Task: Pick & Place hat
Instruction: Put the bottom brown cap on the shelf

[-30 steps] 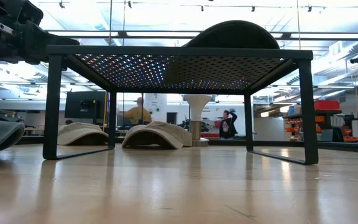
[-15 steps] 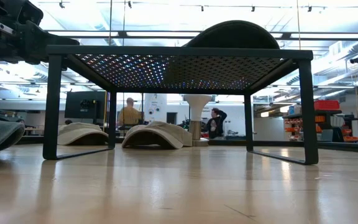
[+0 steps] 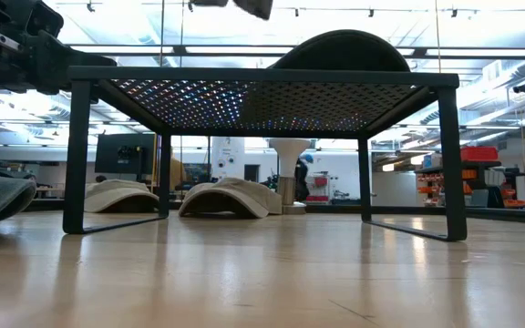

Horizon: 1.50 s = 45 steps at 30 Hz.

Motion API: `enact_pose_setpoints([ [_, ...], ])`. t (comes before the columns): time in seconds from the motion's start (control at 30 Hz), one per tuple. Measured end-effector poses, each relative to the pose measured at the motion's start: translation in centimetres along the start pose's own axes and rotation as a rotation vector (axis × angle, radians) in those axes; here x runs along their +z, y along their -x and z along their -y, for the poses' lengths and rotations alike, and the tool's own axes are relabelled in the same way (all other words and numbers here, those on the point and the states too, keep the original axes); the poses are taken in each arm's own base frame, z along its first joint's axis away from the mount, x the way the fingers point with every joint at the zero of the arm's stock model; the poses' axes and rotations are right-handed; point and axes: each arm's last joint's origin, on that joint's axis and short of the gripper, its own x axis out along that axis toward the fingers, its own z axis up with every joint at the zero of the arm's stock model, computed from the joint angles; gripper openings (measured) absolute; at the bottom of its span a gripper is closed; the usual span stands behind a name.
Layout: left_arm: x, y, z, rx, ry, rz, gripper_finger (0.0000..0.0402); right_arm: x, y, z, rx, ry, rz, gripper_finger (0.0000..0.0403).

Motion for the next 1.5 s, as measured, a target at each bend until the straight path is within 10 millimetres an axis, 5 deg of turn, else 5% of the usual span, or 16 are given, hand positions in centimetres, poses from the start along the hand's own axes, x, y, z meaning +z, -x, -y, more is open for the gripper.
enact_pose_setpoints([
  [0.57, 0.0, 0.0, 0.0, 0.0, 0.0, -0.001, 0.003, -1.0, -4.3, -2.7, 0.083, -0.002, -0.008, 0.0],
  [1.5, 0.0, 0.0, 0.0, 0.0, 0.0, -0.001, 0.003, -3.2, -5.5, -4.0, 0.111, -0.067, -0.119, 0.0],
])
